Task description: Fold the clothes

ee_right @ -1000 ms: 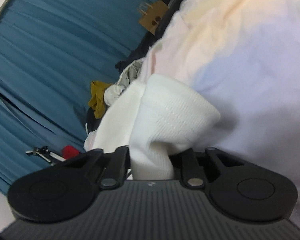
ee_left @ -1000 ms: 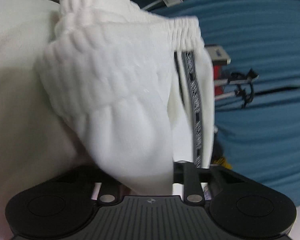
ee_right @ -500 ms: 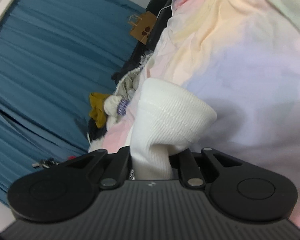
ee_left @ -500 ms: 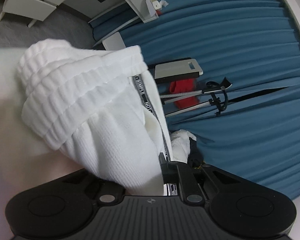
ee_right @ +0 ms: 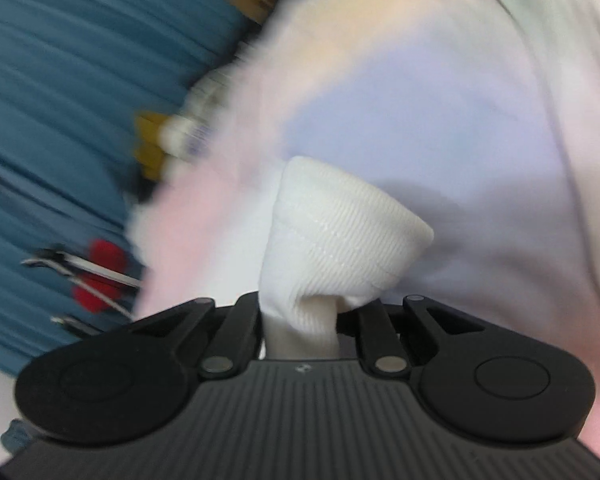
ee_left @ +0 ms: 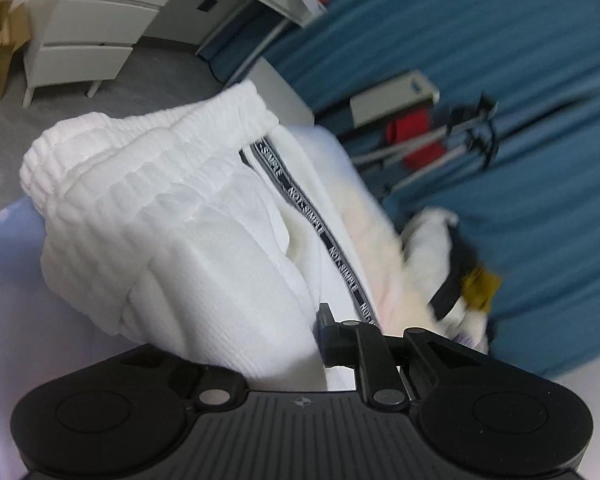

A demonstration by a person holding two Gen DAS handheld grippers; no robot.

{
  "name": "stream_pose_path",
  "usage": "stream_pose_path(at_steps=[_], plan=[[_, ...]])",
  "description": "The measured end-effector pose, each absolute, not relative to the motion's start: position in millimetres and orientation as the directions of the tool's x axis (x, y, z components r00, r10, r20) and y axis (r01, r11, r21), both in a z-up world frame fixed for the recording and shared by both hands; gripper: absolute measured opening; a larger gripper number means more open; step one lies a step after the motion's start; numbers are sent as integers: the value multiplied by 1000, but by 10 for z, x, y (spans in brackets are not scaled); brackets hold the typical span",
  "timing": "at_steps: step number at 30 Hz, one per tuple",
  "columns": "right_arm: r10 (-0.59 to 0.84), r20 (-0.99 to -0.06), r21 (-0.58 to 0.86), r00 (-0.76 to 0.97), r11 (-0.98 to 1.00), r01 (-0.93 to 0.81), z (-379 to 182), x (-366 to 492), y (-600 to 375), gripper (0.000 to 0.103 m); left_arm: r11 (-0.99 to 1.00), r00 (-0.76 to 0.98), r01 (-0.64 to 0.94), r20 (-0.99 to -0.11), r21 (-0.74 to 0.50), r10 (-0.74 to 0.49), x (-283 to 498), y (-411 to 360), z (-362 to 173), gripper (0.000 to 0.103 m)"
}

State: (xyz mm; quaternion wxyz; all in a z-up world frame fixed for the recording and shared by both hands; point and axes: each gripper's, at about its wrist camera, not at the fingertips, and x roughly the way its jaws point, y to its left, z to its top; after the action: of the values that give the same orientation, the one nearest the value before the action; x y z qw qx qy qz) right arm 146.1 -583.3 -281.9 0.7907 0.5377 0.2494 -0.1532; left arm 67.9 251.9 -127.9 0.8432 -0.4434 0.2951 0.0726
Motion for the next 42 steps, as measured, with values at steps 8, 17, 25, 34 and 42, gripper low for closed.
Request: stream_pose_path(at_steps=[8,17,25,34,42], plan=[[53,-541,798,839,345,493,-2909,1478,-5920,15,755,753,-345,-644,-557,-131,606,2140,-958,63],[61,-530,808,846,339,482,-2935,1430,-5883,16,913,713,-234,-698,-335,-74,374,1401,-461,76],[62,-533,806,844,340,484,-2948,1402,-5870,16,986,740,-48,-669,-159,-72,269,551,-370,81],[40,-549,790,835,351,503,-2916,1404,-5825,16,831,655,552,-652,69,-381,1043,-1016,-671,87],[39,-563,787,826,331,521,-2909,1414,-5822,16,593,462,796,-752,118,-470,2044,-2553,-1208,85]])
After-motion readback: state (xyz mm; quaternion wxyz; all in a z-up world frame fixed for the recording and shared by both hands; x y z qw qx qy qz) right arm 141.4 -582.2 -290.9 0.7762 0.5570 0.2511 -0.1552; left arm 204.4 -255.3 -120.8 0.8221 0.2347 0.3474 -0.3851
